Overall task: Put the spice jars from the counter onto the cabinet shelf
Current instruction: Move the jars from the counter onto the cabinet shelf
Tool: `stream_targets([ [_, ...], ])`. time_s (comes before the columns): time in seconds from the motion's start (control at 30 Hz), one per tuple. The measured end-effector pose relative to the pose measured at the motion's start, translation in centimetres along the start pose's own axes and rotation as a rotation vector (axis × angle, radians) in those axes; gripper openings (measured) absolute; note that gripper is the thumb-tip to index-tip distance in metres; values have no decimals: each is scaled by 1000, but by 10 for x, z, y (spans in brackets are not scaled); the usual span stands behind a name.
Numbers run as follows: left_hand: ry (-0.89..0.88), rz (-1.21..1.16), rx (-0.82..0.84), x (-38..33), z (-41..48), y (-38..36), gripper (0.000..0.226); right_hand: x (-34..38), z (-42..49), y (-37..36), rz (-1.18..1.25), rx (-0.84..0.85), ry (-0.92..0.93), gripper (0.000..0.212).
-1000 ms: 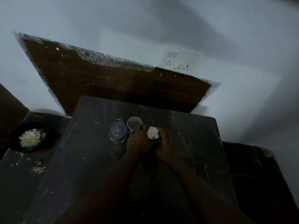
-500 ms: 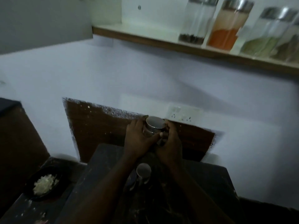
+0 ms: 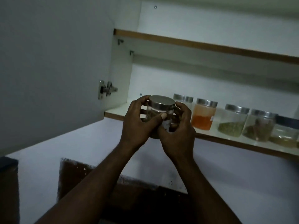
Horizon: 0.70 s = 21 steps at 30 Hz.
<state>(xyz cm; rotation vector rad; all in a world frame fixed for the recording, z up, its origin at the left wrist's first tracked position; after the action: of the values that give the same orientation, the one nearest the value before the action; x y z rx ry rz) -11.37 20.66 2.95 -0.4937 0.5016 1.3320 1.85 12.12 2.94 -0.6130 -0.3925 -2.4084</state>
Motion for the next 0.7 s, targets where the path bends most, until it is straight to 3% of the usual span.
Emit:
stream_targets([
  [0.2, 66, 102, -61, 14, 53, -7, 64, -2, 55, -22, -111, 73, -6, 56],
  [0.37, 138, 283, -112, 41, 69, -10, 72, -21, 70, -43, -418, 147, -43, 54],
  [0.5, 160, 374, -64, 48, 80, -20, 85, -30, 73, -52, -533, 185, -65, 57],
  [0.7, 191, 559, 45, 61, 81, -31, 73, -38, 68, -58, -564, 213, -32, 46],
])
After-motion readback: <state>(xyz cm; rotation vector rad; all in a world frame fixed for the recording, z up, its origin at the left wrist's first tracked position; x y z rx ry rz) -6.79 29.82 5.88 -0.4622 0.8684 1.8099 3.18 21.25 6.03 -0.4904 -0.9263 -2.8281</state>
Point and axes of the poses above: each hand's wrist, its own z-axis towards the middle knuckle, its own y-axis out of the back of the hand, x = y × z, the point moved 6 cm from there along z, towards the middle knuckle, and after that the axes turned 1 degree about -y, right-handed, at the moved point
